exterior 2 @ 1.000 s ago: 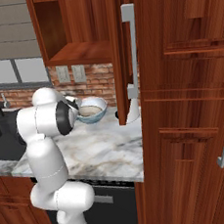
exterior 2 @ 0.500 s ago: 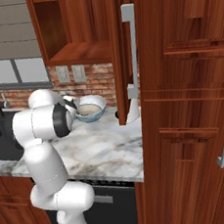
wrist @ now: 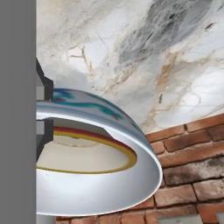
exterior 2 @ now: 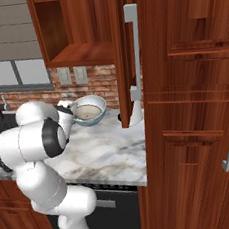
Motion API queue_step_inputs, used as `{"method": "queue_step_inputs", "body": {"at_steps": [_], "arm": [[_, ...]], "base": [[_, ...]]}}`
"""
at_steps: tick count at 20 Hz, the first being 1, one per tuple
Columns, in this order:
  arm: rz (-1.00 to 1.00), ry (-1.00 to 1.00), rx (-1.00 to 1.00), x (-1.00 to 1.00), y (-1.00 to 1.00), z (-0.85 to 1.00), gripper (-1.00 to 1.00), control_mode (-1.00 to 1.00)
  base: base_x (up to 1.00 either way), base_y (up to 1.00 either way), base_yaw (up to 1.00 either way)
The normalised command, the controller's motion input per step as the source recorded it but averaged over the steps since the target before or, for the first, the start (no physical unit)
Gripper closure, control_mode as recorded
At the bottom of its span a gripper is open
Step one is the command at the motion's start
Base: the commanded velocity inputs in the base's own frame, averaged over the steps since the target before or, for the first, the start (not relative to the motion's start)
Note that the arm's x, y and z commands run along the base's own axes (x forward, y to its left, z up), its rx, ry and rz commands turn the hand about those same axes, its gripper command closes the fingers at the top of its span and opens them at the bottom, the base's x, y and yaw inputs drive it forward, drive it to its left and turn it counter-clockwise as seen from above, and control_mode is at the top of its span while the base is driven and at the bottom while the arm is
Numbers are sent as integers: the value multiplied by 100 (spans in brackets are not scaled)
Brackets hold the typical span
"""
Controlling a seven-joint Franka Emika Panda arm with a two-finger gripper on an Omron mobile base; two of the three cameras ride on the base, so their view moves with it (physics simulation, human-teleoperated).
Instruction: Pick up the bowls on the counter and stack them on top of one another in the open cabinet. Place the smaller bowl on top of the larger bowl.
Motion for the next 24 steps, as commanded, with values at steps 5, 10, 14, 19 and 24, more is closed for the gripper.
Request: {"method": "queue_step_inputs", "body": {"at_steps": [5, 10, 14, 19, 24], "arm": [[-4, -4, 0, -42, 0, 43, 100, -100], [-6, 0, 0, -32, 0, 51, 100, -100], [-7, 0, 0, -30, 0, 48, 100, -100], [-7, 0, 0, -27, 0, 39, 100, -100], [-8, 0, 0, -33, 0, 43, 100, -100]], "base": [[0, 0, 0], [0, 0, 0], [0, 0, 0], [0, 0, 0], [0, 0, 0]]}}
